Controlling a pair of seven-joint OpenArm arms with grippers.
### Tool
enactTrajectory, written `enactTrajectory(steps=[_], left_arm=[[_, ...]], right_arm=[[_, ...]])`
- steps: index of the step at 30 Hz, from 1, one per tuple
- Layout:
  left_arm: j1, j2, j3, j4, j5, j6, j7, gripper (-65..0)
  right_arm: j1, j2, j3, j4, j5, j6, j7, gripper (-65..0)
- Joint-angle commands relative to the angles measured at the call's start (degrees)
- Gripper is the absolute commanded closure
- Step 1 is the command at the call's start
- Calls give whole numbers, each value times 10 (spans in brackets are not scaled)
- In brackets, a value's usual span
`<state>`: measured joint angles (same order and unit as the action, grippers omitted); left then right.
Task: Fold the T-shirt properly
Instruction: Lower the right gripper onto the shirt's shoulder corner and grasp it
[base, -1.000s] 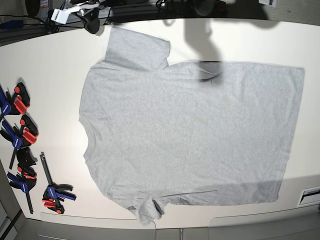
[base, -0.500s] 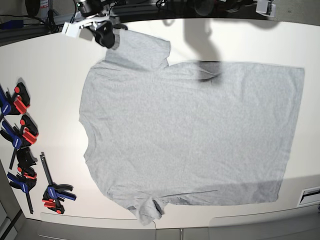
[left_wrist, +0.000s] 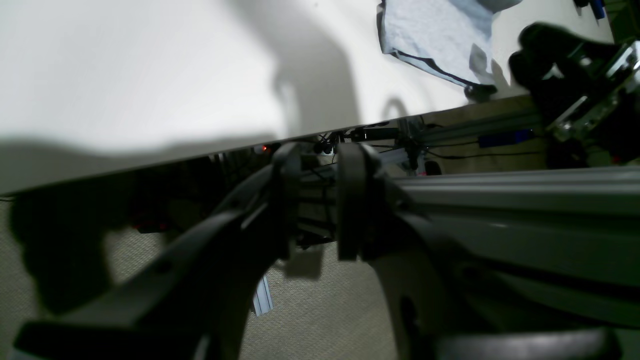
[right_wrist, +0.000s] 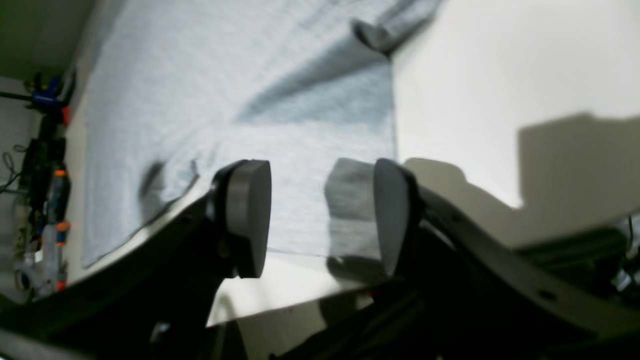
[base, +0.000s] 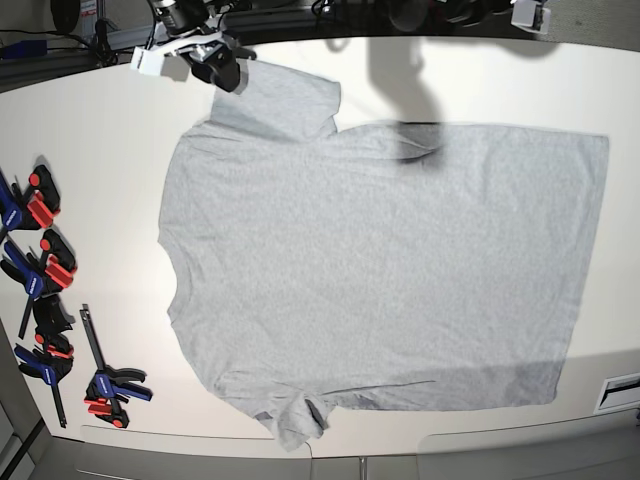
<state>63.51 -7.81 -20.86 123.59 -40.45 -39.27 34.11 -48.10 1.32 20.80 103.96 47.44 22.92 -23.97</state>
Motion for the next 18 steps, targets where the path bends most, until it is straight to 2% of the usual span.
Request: enactTrajectory(steps=[1,6,11,18], left_arm=[[9,-2,-2,9,-10,-7,-11,-117],[9,-2,-2,9,-10,-7,-11,-117],[9,-2,-2,9,-10,-7,-11,-117],[6,-2,-2,9,-10,-7,-11,-117]], right_arm=[[2,3,3,-4,6,6,6,-312],[25,3,3,-54,8,7,6,-312],[27,3,3,-57,40,9,4,-312],[27,3,-19,-57,40,22,-19,-312]])
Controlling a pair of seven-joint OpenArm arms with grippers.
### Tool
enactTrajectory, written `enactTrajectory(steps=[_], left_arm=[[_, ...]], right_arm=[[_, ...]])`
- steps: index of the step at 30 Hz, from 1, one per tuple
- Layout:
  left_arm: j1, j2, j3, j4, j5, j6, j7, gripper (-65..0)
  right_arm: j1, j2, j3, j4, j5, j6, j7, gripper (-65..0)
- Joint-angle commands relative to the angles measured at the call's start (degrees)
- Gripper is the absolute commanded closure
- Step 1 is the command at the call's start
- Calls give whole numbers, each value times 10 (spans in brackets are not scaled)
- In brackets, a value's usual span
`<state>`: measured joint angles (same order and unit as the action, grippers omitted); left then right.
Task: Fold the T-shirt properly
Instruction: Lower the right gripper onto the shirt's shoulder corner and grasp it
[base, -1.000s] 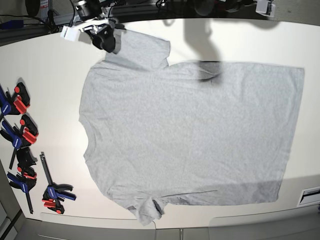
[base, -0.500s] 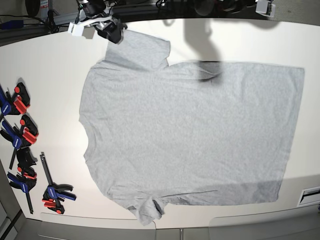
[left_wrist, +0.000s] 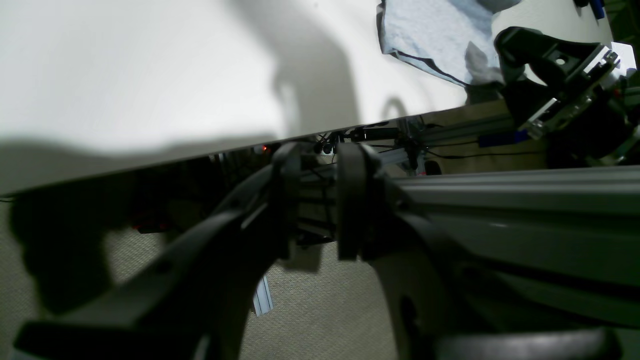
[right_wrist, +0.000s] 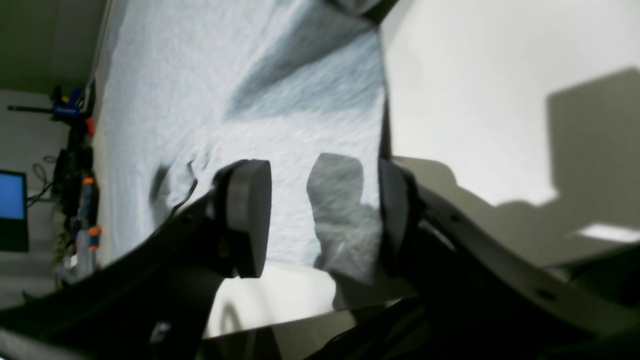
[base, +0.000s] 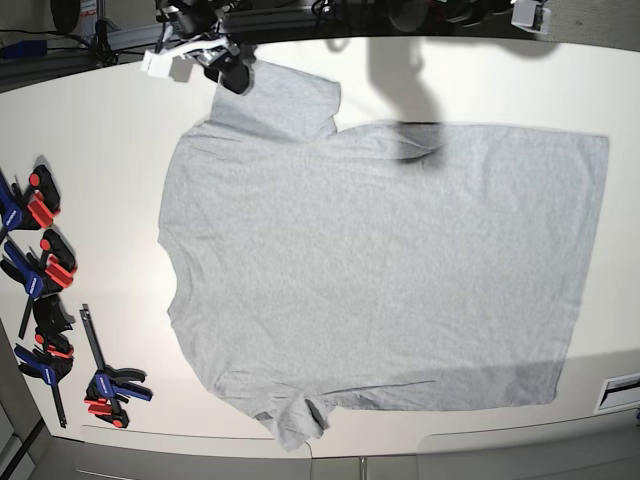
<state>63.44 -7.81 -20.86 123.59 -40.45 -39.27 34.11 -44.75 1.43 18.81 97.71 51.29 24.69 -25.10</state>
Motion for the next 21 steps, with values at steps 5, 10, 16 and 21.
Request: enactTrajectory(steps=[5,10,16,21], left_arm=[[2,-2,-2,9,-10,-7,-11,-117],[2,-2,-2,9,-10,-7,-11,-117],[2,-2,-2,9,-10,-7,-14,-117],[-6,-2,-14,9,-15,-7,-24,-117]], right_arm=[[-7,2,-5,5,1,4,-7,-309],[-6,2,-5,5,1,4,-7,-113],[-7,2,-5,5,1,31,-9,0],[-7,2,-5,5,-1,40,-16,0]])
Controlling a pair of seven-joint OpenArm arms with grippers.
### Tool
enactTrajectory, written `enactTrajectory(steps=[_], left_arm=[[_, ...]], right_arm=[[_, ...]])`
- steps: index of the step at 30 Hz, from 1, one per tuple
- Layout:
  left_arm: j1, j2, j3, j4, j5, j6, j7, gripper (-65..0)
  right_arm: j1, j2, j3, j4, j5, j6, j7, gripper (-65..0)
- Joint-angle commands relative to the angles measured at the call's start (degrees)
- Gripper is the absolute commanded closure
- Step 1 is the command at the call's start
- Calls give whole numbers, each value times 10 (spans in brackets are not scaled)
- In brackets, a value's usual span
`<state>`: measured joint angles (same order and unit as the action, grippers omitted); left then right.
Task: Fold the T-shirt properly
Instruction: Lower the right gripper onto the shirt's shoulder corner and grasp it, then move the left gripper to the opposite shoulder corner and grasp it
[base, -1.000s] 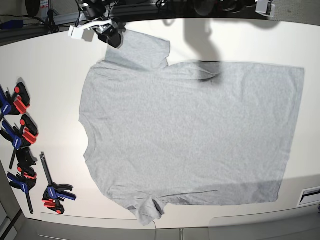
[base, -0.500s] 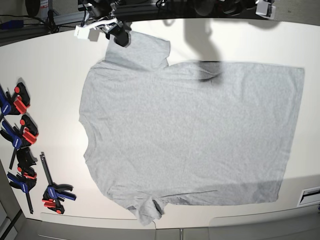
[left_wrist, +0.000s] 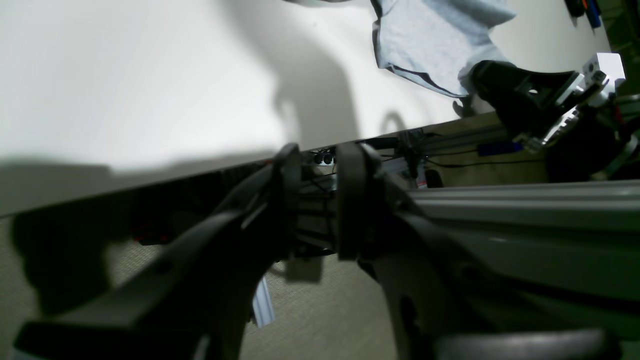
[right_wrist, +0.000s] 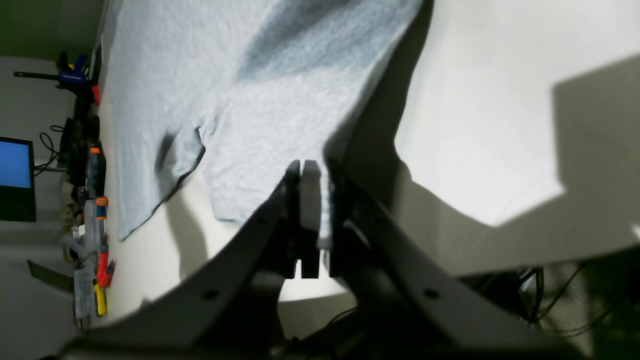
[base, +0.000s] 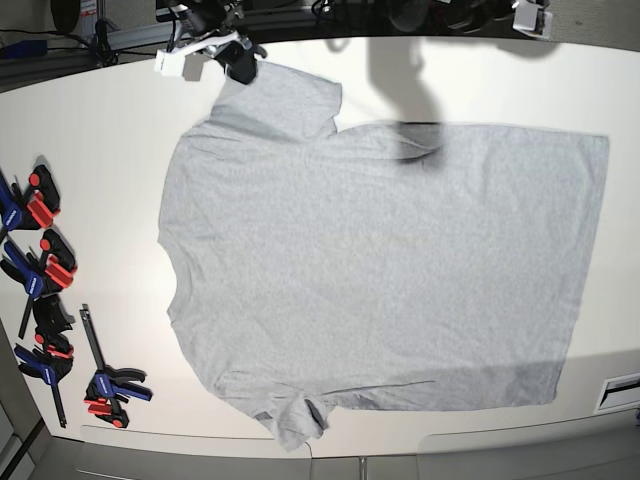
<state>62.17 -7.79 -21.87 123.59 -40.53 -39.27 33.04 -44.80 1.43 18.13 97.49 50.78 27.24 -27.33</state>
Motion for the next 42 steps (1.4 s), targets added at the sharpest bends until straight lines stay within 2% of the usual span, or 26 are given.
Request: enactTrajectory(steps=[1,8,11,15,18,22,28,33,37,42], left_arm=[[3,-2,-12,9,-16,-7,-14,-117],[-33,-2,-80,9,-20,-7,-14,-117],[-59,-14,-100,9,-31,37,-13,-117],[-101,-43,-103,9,-60,69,-11,-117],[-138,-55,-103,7,-60,106,-5,-117],[-172,-58,-104,-12,-39,128,0,-117],[-218,-61,-104,-93,-42,130,0,-133],[-265,-94,-115,-183,-66,134,21,-175],[-300,-122,-174,-249,-115,136,41,-182],[-327,-169,-269,-340,-207,136,70,-182]], right_arm=[[-6,2,2,7,4,14,2,0],[-6,2,2,7,4,14,2,0],[-6,2,2,7,4,14,3,0],[-6,2,2,7,4,14,2,0],[-6,1,2,7,4,14,3,0],[-6,1,2,7,4,14,3,0],[-6,1,2,7,4,14,3,0],[-6,0,2,7,4,14,3,0],[-6,0,2,7,4,14,3,0],[-6,0,2,7,4,14,3,0]])
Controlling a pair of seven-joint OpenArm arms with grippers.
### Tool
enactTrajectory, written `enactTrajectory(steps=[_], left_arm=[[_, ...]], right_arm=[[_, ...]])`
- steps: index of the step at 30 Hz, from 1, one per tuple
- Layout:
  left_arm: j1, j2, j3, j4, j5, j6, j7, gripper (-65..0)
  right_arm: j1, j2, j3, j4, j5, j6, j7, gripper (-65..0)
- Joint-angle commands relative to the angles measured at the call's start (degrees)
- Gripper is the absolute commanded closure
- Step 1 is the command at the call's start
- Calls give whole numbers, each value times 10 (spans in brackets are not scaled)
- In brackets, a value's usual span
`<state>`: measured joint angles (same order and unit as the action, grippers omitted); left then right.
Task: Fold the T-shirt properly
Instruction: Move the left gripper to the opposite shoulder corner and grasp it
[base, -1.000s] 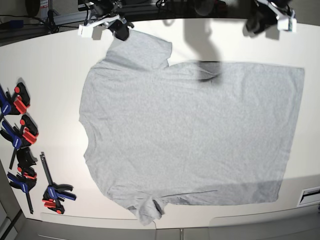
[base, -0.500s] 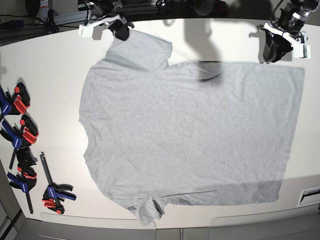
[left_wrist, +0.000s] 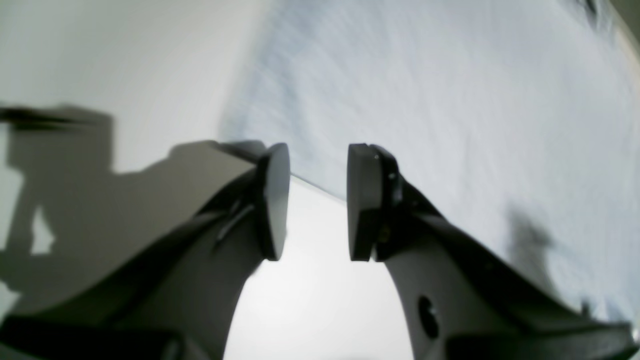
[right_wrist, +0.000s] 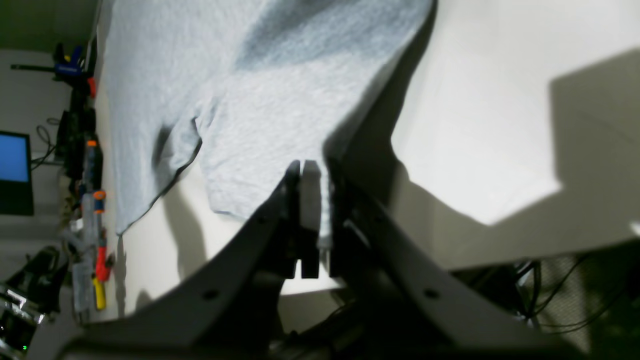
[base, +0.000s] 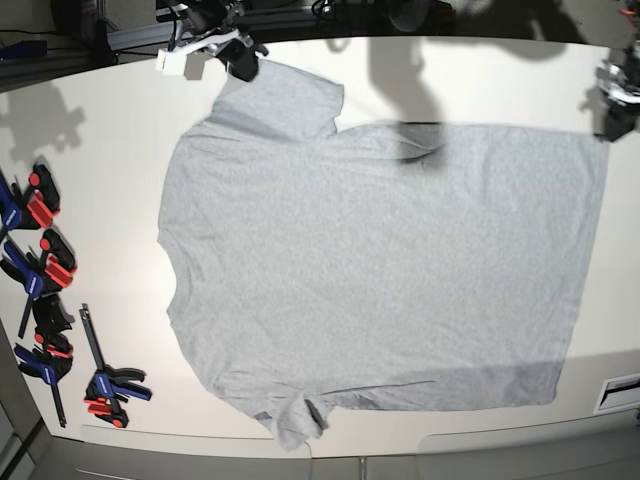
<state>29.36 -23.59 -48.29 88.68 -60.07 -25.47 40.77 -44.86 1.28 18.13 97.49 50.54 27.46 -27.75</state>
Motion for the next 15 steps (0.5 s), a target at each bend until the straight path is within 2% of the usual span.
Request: enactTrajectory(steps=[1,5,8,11,15], left_arm=[[-2,-21,-17,-12,-28,-4,0,-182],[-15,-63,-34,-111,-120,-56,44,-182],[-40,-85,-33,-193,-196,-96,103,-182],[-69,-100,-30,-266,-235,-108,139,-182],[-99,-119,-2,-337,-242,-111,148,-182]], right_arm=[[-5,1,2,7,7,12,7,0],[-5,1,2,7,7,12,7,0],[-5,1,2,7,7,12,7,0],[-5,1,2,7,7,12,7,0],[-5,1,2,7,7,12,7,0]])
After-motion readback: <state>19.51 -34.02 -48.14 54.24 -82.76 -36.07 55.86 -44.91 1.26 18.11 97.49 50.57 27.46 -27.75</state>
